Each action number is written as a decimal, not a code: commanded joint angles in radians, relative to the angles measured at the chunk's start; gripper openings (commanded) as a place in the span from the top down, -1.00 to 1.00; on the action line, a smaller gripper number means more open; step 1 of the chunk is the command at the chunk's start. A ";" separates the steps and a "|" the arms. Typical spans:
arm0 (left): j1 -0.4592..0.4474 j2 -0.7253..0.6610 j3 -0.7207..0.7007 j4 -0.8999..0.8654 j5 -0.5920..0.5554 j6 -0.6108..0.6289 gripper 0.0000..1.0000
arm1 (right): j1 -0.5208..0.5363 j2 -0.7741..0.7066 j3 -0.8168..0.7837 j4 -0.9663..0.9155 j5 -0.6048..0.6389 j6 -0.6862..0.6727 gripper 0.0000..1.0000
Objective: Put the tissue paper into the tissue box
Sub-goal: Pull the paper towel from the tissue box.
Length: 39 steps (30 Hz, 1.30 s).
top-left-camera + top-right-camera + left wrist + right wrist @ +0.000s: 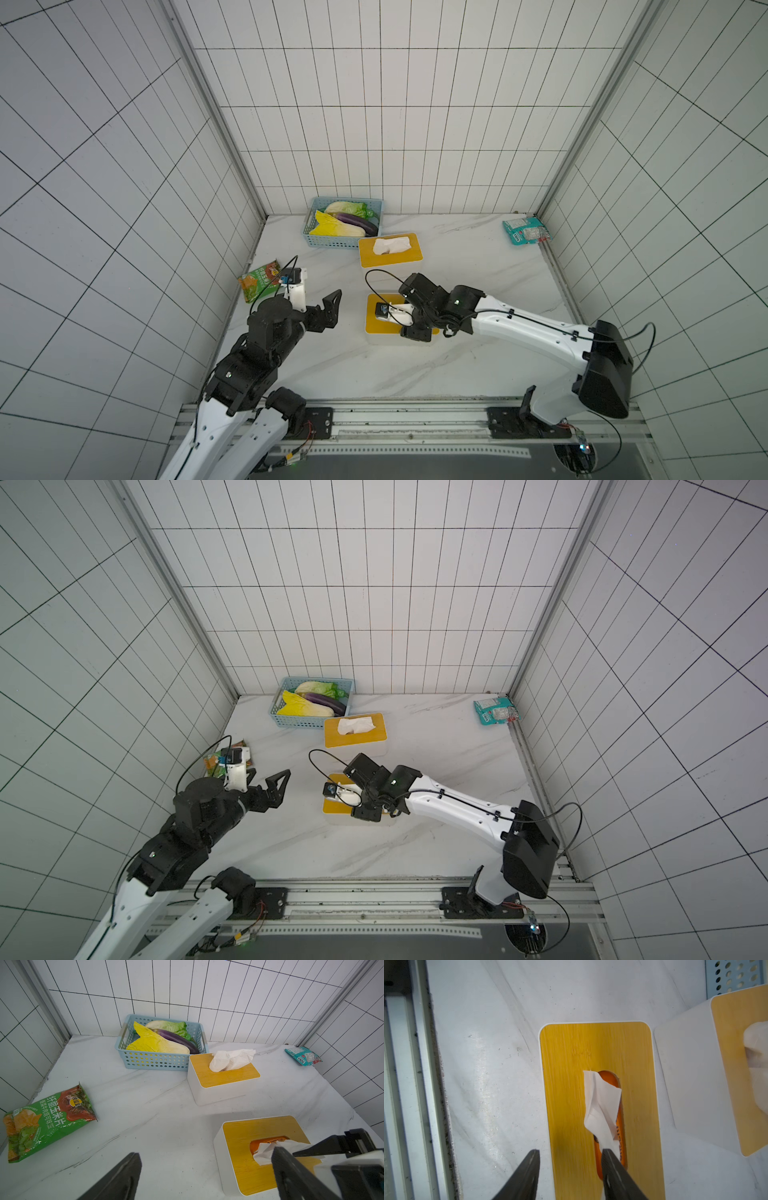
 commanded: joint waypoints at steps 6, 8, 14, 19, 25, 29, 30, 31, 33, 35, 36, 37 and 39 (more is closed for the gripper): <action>0.004 -0.008 -0.010 -0.004 -0.016 -0.004 -0.92 | 0.026 0.072 0.064 0.008 0.167 -0.142 0.02; 0.004 -0.009 -0.011 -0.004 -0.015 -0.003 -0.92 | 0.033 0.078 0.060 0.023 0.177 -0.151 0.03; 0.004 -0.008 -0.011 -0.004 -0.015 -0.004 -0.92 | 0.051 0.082 0.041 0.071 0.217 -0.178 0.07; 0.004 -0.008 -0.011 -0.004 -0.016 -0.004 -0.92 | 0.076 0.074 0.029 0.115 0.251 -0.200 0.08; 0.004 -0.008 -0.012 -0.004 -0.014 -0.005 -0.92 | 0.089 0.081 0.010 0.127 0.249 -0.223 0.10; 0.004 -0.011 -0.013 -0.004 -0.014 -0.005 -0.92 | 0.092 0.095 0.013 0.107 0.239 -0.221 0.13; 0.004 -0.011 -0.013 -0.005 -0.015 -0.005 -0.92 | 0.092 0.095 0.011 0.107 0.230 -0.216 0.14; 0.004 -0.011 -0.013 -0.004 -0.016 -0.005 -0.92 | 0.092 0.096 0.010 0.105 0.220 -0.214 0.16; 0.004 -0.011 -0.013 -0.004 -0.015 -0.005 -0.92 | 0.092 0.099 0.012 0.100 0.200 -0.205 0.16; 0.004 -0.011 -0.013 -0.004 -0.016 -0.005 -0.92 | 0.092 0.102 0.014 0.095 0.192 -0.199 0.17; 0.004 -0.013 -0.013 -0.004 -0.016 -0.005 -0.92 | 0.093 0.105 0.013 0.093 0.190 -0.197 0.19; 0.004 -0.013 -0.013 -0.005 -0.016 -0.005 -0.92 | 0.093 0.106 0.013 0.092 0.189 -0.196 0.20; 0.004 -0.015 -0.013 -0.006 -0.018 -0.007 -0.92 | 0.093 0.114 0.014 0.086 0.185 -0.193 0.25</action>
